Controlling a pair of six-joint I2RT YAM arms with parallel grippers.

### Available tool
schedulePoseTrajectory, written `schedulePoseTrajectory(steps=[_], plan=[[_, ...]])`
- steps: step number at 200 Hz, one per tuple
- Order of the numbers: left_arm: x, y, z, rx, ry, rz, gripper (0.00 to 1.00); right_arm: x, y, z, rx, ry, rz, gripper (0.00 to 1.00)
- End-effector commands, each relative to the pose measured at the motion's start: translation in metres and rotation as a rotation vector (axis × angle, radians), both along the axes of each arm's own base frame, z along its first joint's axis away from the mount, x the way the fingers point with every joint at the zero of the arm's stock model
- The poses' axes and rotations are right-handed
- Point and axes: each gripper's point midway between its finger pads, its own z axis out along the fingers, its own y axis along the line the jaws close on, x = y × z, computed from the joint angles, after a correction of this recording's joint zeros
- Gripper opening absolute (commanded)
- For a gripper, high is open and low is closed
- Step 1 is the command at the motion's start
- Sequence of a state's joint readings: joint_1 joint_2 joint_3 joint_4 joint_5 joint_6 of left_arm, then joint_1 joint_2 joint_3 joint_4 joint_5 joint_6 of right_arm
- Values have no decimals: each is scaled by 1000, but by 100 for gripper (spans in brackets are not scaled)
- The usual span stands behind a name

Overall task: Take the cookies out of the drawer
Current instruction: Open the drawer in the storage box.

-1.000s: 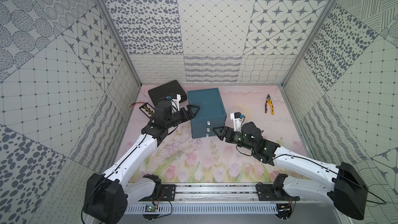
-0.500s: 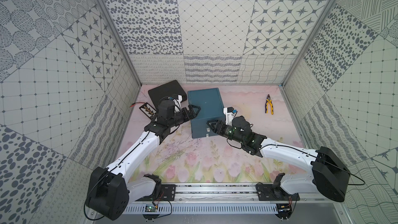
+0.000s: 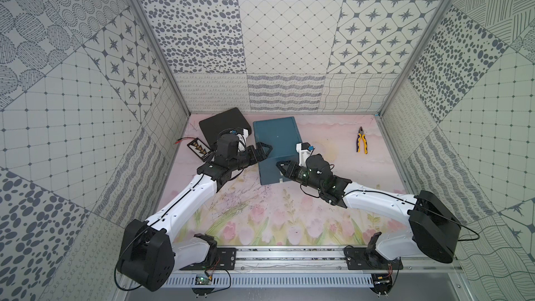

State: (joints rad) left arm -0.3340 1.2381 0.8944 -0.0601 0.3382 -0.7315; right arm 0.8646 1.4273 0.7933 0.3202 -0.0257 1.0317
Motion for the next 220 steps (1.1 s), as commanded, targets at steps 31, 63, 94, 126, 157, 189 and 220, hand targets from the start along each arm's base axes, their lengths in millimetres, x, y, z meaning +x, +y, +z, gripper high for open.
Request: schedulePoseTrajectory(steps=[31,63,94,126,157,189,220], plan=[[-8,-11,8,-11,-21,-69,99,9,-13,19,-48,-72,-59,12],[-7,-11,8,-9,-20,-64,99,3,-20,13,-94,-72,-56,2],[-7,-12,10,-11,-24,-65,99,-4,-24,6,-119,-58,-56,0],[-7,-12,8,-10,-22,-62,99,-17,-20,7,-120,-54,-36,0],[-4,-11,7,-5,-17,-46,99,-35,-19,7,-136,-35,-43,0],[-1,-5,9,8,-26,-2,99,-61,-22,-1,-153,-3,-48,0],[2,-3,16,16,-47,4,99,-84,-24,-11,-180,19,-38,1]])
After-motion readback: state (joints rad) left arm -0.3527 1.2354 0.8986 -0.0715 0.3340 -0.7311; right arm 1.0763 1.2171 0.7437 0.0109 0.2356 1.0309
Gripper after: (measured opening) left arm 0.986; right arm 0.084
